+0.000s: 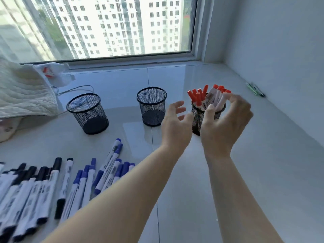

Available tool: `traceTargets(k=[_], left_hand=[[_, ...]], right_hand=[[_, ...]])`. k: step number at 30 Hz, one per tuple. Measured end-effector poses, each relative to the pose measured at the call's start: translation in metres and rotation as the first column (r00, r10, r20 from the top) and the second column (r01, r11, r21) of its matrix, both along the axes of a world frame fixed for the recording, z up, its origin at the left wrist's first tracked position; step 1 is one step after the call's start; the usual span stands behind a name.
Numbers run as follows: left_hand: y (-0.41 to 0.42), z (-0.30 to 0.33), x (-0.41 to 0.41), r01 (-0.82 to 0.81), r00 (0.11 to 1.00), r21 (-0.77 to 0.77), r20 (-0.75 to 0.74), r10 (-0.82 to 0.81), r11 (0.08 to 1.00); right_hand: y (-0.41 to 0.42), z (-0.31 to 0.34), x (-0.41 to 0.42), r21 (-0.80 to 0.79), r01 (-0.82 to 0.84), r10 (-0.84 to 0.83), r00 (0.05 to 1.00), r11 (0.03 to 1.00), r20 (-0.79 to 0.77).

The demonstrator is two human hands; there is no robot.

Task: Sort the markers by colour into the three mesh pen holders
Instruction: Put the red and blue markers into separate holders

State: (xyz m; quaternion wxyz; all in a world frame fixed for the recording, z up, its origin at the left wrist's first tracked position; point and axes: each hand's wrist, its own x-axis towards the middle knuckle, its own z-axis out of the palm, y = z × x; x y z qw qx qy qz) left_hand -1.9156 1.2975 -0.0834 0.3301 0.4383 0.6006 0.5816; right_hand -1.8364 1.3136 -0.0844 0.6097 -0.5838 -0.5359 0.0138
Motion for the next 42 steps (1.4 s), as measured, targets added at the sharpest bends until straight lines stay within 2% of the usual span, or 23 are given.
traceTargets(k=[3, 5, 8, 10, 15, 18, 22, 26, 29, 37, 42], left_hand=[[-0.042, -0.001, -0.019, 0.002, 0.989, -0.013, -0.148, -0.004, 1.000], [-0.068, 0.000, -0.038, -0.035, 0.985, -0.041, -0.172, 0.028, 0.999], [-0.103, -0.002, -0.065, -0.099, 0.992, -0.132, -0.088, 0.087, 0.986], [-0.124, -0.005, -0.082, -0.122, 0.989, -0.176, -0.104, 0.105, 0.977], [-0.165, -0.018, -0.122, -0.237, 0.937, -0.248, -0.315, 0.153, 0.939], [-0.185, -0.025, -0.141, -0.306, 0.833, -0.254, -0.537, 0.129, 0.918], [-0.198, -0.028, -0.166, -0.377, 0.592, -0.189, -0.802, 0.080, 0.907], [-0.203, -0.034, -0.178, -0.417, 0.458, -0.296, -0.885, -0.082, 0.859], [-0.198, -0.037, -0.176, -0.427, 0.375, -0.301, -0.917, -0.136, 0.853], [-0.180, -0.037, -0.173, -0.484, 0.421, -0.388, -0.889, -0.180, 0.784], [-0.169, -0.040, -0.167, -0.478, 0.562, -0.517, -0.801, -0.205, 0.710]], right_hand=[[-0.034, -0.012, -0.020, -0.139, -0.111, 0.098, 0.990, 0.984, -0.098], [-0.058, -0.023, -0.037, -0.256, -0.236, 0.207, 0.969, 0.937, -0.136], [-0.090, -0.035, -0.061, -0.340, -0.365, 0.339, 0.931, 0.867, -0.135], [-0.108, -0.041, -0.076, -0.392, -0.411, 0.393, 0.910, 0.823, -0.128], [-0.136, -0.051, -0.104, -0.487, -0.470, 0.500, 0.863, 0.736, -0.077], [-0.148, -0.057, -0.115, -0.529, -0.443, 0.504, 0.863, 0.724, -0.033], [-0.161, -0.065, -0.126, -0.588, -0.325, 0.477, 0.871, 0.741, 0.120], [-0.157, -0.061, -0.130, -0.658, -0.250, 0.485, 0.851, 0.711, 0.200], [-0.152, -0.059, -0.135, -0.698, -0.197, 0.518, 0.807, 0.688, 0.283], [-0.147, -0.058, -0.136, -0.754, -0.141, 0.568, 0.747, 0.642, 0.345], [-0.145, -0.057, -0.129, -0.770, -0.111, 0.586, 0.718, 0.629, 0.375]])
